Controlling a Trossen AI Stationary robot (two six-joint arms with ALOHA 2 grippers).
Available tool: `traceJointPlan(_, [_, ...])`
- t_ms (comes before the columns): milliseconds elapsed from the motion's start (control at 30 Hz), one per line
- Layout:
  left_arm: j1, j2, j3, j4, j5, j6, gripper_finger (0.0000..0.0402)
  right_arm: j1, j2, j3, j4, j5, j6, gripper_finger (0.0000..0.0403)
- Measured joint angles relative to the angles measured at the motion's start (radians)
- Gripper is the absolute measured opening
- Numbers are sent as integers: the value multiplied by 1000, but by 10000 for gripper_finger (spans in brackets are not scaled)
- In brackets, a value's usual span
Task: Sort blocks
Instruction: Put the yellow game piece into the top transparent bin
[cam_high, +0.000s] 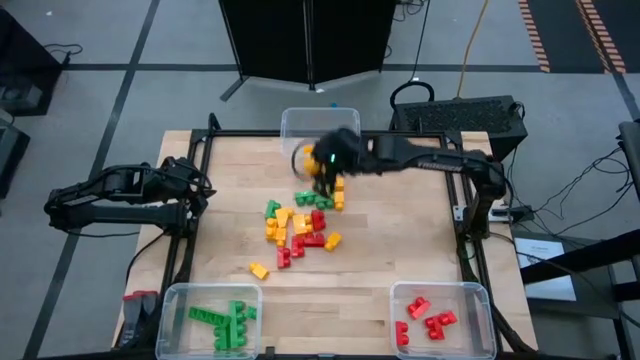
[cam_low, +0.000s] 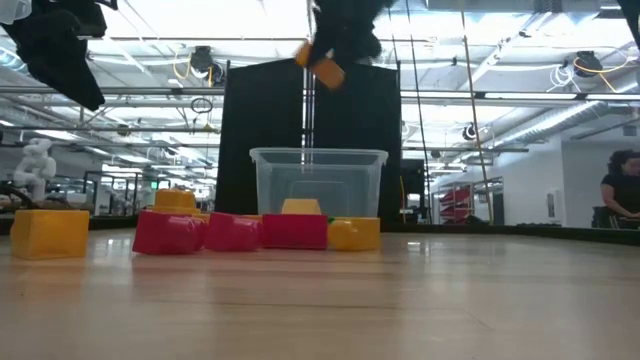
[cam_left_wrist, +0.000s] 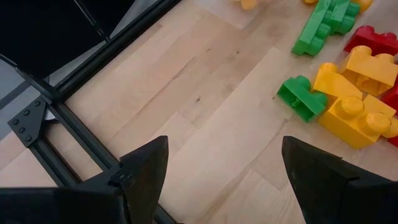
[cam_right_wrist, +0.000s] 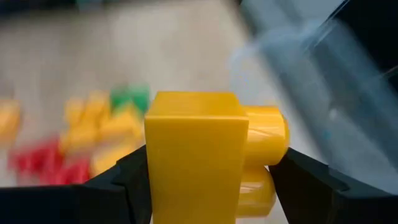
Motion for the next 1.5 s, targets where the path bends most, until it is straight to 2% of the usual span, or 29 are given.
traceJointPlan(167, [0,0,0,0,0,0,287,-118,13,49,136,10,24,250])
traceJointPlan(267, [0,0,0,0,0,-1,287,-186,34,49,155,10,76,250])
traceJointPlan(433, [0,0,0,0,0,-22,287,-264,112,49,138,-27,131,250])
traceJointPlan(700, [0,0,0,0,0,-27,287,-325,209,48,90,-20,240,250])
traceJointPlan(767, [0,0,0,0,0,-27,287,-331,221,48,92,-25,239,255])
traceJointPlan(933, [0,0,0,0,0,-27,287,-336,230,49,94,-67,216,352])
traceJointPlan(1033, [0,0,0,0,0,-26,287,-337,231,51,90,-69,219,387])
traceJointPlan(1100, [0,0,0,0,0,-26,287,-337,232,78,64,-81,220,391])
traceJointPlan(1200, [0,0,0,0,0,-26,287,-337,233,160,27,-151,183,381])
traceJointPlan(1333, [0,0,0,0,0,-26,287,-313,233,345,-61,-261,114,377])
traceJointPlan(1433, [0,0,0,0,0,-26,287,-253,227,472,-160,-315,82,377])
traceJointPlan(1500, [0,0,0,0,0,-26,287,-196,211,474,-223,-317,42,377])
